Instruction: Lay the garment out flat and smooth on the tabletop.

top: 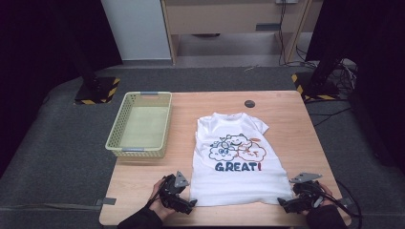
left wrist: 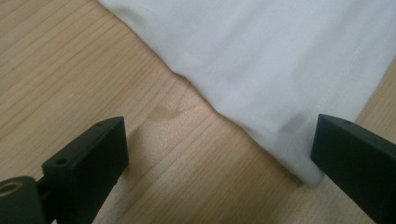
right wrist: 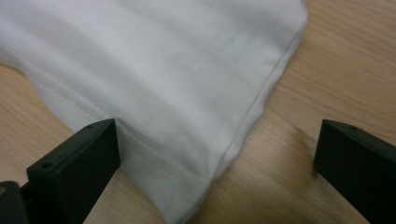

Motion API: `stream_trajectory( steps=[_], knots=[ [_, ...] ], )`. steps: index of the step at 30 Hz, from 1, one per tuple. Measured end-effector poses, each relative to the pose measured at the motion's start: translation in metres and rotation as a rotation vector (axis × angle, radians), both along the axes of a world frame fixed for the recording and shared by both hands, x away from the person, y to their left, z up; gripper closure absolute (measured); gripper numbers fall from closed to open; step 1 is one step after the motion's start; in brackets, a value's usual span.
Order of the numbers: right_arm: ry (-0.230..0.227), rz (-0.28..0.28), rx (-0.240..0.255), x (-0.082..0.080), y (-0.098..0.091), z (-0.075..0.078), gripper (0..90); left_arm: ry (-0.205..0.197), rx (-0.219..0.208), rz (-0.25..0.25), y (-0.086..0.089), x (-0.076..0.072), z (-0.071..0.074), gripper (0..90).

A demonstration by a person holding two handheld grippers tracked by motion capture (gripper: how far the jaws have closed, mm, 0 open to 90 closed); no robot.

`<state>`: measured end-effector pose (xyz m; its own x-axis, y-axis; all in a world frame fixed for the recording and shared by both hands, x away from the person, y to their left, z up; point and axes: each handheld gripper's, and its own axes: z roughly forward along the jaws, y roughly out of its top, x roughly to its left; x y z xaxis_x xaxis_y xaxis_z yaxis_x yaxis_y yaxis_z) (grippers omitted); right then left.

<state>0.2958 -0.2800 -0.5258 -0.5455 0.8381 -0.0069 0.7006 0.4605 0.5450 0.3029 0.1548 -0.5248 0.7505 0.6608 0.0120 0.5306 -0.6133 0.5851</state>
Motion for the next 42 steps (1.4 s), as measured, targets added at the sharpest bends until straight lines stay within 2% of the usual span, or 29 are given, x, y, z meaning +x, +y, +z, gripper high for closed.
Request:
stream_trajectory(
  steps=[4, 8, 12, 14, 16, 19, 21, 25, 29, 31, 33, 42],
  knots=[
    [-0.044, 0.007, 0.044, 0.001, 0.001, 0.007, 0.6, -0.023, -0.024, 0.03, 0.002, 0.001, 0.006, 3.6],
    [-0.105, 0.013, 0.075, 0.004, 0.005, 0.014, 0.6, -0.044, -0.063, 0.093, 0.008, 0.004, 0.011, 3.6],
    [-0.108, 0.016, 0.135, 0.01, 0.008, 0.016, 1.3, -0.065, -0.088, 0.144, 0.013, 0.007, 0.014, 3.6],
    [-0.114, 0.016, 0.144, 0.014, 0.009, 0.017, 1.3, -0.075, -0.104, 0.161, 0.014, 0.009, 0.016, 3.7],
    [-0.136, 0.025, 0.139, 0.018, 0.012, 0.018, 1.5, -0.088, -0.123, 0.173, 0.015, 0.012, 0.018, 3.7],
    [-0.156, 0.045, 0.16, 0.023, 0.019, 0.018, 2.3, -0.111, -0.145, 0.179, 0.014, 0.018, 0.021, 3.8],
    [-0.145, 0.055, 0.189, 0.025, 0.023, 0.017, 2.1, -0.119, -0.146, 0.18, 0.013, 0.024, 0.023, 3.9],
    [-0.144, 0.061, 0.201, 0.031, 0.029, 0.013, 2.3, -0.142, -0.17, 0.198, 0.01, 0.039, 0.029, 3.9],
    [-0.145, 0.052, 0.194, 0.036, 0.031, 0.009, 2.5, -0.14, -0.2, 0.22, 0.009, 0.051, 0.035, 3.9],
    [-0.124, 0.051, 0.212, 0.041, 0.034, 0.006, 2.7, -0.136, -0.22, 0.233, 0.008, 0.057, 0.037, 4.0],
    [-0.122, 0.052, 0.209, 0.045, 0.036, 0.003, 2.8, -0.137, -0.223, 0.245, 0.006, 0.062, 0.038, 4.1],
    [-0.099, 0.069, 0.126, 0.047, 0.04, -0.006, 2.5, -0.182, -0.255, 0.295, -0.004, 0.093, 0.051, 4.4]
  ],
)
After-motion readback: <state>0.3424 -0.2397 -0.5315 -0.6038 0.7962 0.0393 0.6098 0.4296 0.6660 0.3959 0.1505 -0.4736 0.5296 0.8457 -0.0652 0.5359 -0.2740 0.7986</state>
